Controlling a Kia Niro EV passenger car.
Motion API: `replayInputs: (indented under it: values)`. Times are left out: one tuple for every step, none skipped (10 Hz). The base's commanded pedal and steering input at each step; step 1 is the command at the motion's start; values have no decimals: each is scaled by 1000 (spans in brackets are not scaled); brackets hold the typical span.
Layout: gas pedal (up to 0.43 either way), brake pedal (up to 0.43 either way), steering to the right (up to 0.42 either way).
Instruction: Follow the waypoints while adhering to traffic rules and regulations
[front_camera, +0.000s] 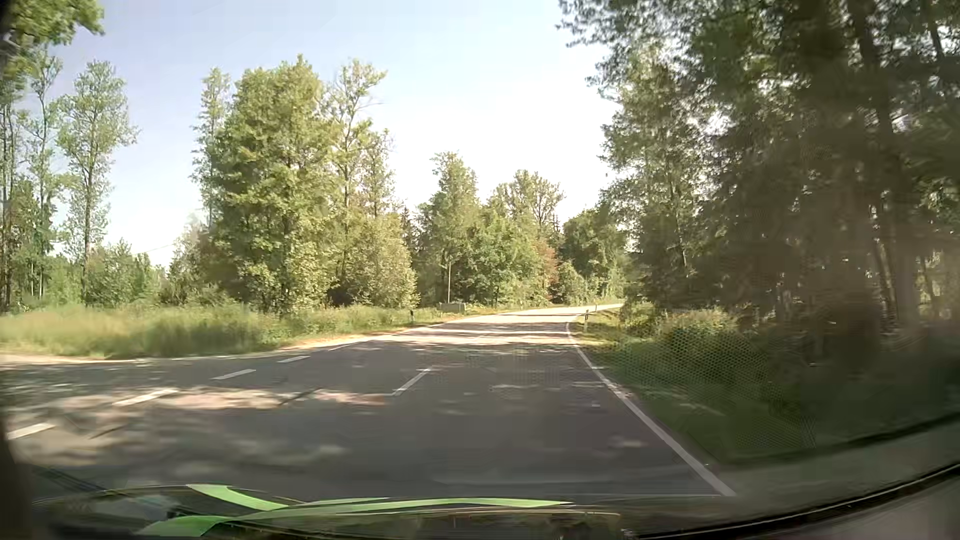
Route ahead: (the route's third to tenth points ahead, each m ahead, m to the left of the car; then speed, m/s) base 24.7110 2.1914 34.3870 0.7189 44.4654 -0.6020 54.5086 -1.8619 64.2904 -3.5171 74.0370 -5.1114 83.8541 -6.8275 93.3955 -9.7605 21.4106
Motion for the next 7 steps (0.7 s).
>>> replayInputs:
  values:
    - [157,0,7]
    - [177,0,12]
    - [177,0,15]
    - [197,0,16]
    - [209,0,16]
    - [209,0,17]
    - [220,0,18]
